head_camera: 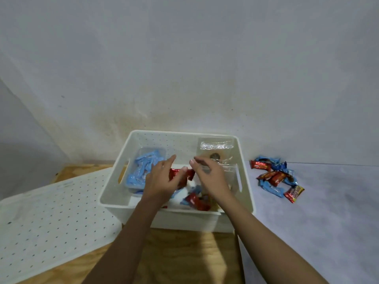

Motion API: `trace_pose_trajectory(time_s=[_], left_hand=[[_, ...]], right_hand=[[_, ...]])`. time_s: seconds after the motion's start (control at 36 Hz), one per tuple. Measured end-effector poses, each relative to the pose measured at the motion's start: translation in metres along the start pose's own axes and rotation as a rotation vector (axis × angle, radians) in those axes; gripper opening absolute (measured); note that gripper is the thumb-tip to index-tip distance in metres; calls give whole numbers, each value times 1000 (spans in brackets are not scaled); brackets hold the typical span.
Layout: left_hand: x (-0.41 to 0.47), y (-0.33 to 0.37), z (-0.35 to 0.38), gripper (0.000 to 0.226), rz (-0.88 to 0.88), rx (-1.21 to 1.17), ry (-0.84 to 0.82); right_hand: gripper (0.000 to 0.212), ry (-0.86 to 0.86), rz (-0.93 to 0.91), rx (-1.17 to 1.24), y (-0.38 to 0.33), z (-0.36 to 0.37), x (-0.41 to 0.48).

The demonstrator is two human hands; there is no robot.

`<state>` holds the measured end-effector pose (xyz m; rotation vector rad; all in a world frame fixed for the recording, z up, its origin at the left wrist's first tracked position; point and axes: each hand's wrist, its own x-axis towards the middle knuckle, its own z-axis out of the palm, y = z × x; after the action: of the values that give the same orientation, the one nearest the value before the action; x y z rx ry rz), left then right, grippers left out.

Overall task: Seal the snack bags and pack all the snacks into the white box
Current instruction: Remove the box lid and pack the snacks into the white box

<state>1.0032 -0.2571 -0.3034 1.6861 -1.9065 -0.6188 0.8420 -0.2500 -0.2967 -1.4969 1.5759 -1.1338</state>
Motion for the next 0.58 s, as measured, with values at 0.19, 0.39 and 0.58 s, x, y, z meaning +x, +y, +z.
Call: trace_pose_trajectory(time_s=[0.19, 0.39, 0.58], left_hand=[[12, 38, 11, 58, -15, -41, 83], [32, 142, 67, 49, 122, -204, 150], [35, 223, 180, 39, 330, -194, 177]], right_hand=[[28, 154, -82, -12, 13, -68, 7], [25, 291, -16, -84, 67, -178, 13], [30, 187, 53, -284, 158, -260, 2]])
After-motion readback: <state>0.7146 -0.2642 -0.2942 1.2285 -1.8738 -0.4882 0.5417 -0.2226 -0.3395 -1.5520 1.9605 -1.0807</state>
